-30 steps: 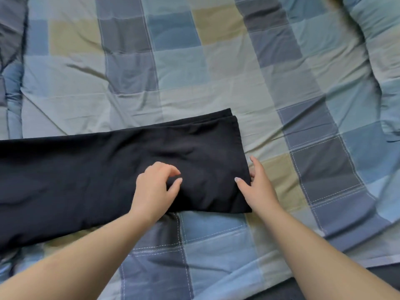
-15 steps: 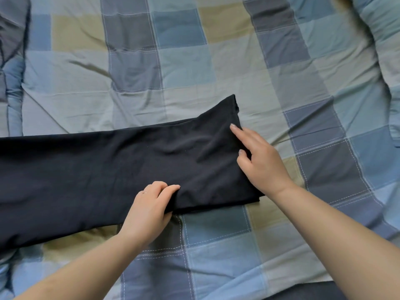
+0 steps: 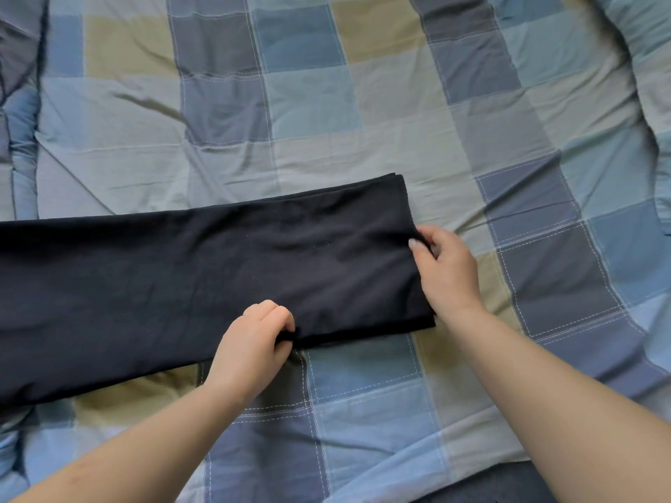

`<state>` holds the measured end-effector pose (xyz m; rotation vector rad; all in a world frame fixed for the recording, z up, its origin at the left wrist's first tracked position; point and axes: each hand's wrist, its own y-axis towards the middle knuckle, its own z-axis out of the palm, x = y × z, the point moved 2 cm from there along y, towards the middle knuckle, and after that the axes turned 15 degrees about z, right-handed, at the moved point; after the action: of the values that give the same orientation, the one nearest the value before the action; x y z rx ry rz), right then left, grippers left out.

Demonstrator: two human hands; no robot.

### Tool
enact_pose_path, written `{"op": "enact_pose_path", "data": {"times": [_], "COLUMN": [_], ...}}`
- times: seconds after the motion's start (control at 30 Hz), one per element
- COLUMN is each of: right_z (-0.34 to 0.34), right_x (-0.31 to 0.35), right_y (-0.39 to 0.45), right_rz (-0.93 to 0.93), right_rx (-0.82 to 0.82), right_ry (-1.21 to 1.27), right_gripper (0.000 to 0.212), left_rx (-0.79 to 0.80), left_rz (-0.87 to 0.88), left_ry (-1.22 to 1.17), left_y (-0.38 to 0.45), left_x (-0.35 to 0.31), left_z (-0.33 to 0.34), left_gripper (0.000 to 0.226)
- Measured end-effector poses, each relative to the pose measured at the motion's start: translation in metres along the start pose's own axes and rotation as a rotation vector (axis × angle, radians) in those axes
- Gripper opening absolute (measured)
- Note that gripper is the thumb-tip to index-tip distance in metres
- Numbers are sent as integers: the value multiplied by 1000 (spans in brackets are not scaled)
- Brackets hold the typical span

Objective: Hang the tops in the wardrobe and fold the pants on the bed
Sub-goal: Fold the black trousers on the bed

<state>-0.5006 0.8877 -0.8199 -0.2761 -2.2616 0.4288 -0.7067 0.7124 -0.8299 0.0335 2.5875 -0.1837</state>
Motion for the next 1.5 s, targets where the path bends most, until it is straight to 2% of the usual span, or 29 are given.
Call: {"op": "enact_pose_path", "data": {"times": [0.1, 0.2, 0.3, 0.43, 0.57, 0.63, 0.77, 0.83, 0.93, 1.0, 1.03, 1.1, 1.2, 1.27, 1.37, 1.5], "right_z": [-1, 1, -5, 0, 10, 11, -14, -41, -81, -90, -87, -70, -13, 39, 109, 121], "right_x": [20, -5, -41, -56, -50, -45, -56, -76, -106, -109, -105, -86, -48, -26, -13, -37], "right_y": [6, 13, 4, -8, -9, -9, -6, -5, -5, -6, -7, -16, -38, -52, -72, -63], "right_rz": [-43, 212, 421, 395, 438, 380, 267, 297, 400, 427, 390, 186, -210, -387, -504, -514], "right_rx": [-3, 114, 138, 136, 286, 313, 195, 92, -47, -37, -40, -75, -58, 18, 179, 114], "right_ry": [145, -66, -176, -182, -67, -49, -42, -75, -239, -403, -500, -677, -859, -893, -922, -1013], "right_gripper": [20, 24, 35, 37, 42, 35, 23, 24, 27, 37, 45, 59, 68, 67, 63, 67], "left_rx": [-19, 89, 142, 147, 151, 144, 92, 131, 246, 176, 127, 77, 100, 140, 178, 131], "left_rz": [-29, -79, -96, -30, -13, -19, 41, 162, 290, 273, 256, 229, 161, 138, 232, 302], "left_ry": [-11, 9, 28, 45, 54, 40, -36, -70, -47, -45, -37, 36, 173, 247, 368, 433], "left_y": [5, 5, 5, 12, 23, 29, 38, 41, 44, 43, 41, 35, 34, 36, 29, 15], "left_x": [4, 7, 3, -2, -11, -17, -40, -64, -95, -96, -93, -80, -48, -20, 12, 41], "left_z": [3, 13, 18, 20, 25, 26, 31, 39, 60, 66, 65, 63, 56, 51, 48, 48], "left_gripper": [25, 19, 17, 20, 18, 13, 7, 7, 21, 30, 36, 49, 62, 66, 67, 70]}}
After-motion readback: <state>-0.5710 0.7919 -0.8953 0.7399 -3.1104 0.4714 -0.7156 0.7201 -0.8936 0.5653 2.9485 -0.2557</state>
